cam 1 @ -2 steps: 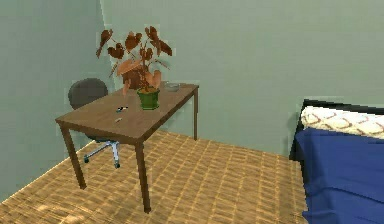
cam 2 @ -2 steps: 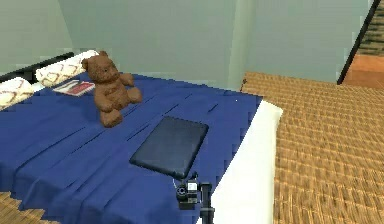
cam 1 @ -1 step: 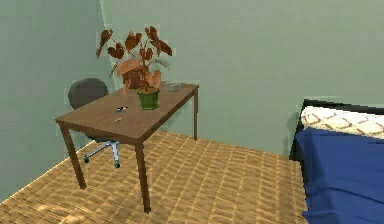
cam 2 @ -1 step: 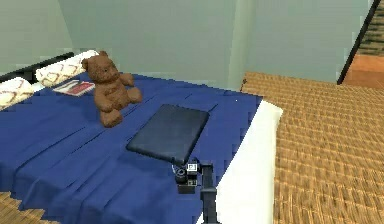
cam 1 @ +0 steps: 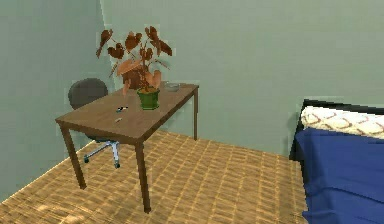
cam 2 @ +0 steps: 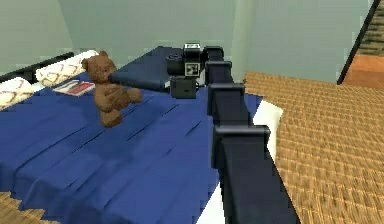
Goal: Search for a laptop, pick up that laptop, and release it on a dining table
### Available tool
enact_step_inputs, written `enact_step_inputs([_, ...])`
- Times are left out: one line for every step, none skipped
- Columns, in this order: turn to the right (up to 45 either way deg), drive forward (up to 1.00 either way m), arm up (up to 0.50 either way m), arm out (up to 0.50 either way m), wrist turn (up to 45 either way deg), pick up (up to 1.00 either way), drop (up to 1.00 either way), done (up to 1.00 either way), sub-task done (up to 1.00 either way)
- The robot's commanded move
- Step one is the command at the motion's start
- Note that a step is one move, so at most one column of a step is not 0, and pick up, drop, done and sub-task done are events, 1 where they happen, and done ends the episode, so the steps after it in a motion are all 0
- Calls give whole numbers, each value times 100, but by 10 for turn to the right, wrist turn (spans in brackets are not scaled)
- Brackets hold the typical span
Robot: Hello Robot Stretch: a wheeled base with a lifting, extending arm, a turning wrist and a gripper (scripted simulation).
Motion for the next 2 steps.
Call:
enact_step_inputs([0, 0, 0, 0, -450, 0, 0, 0, 0])
enact_step_inputs([0, 0, 0, 0, -450, 0, 0, 0, 0])
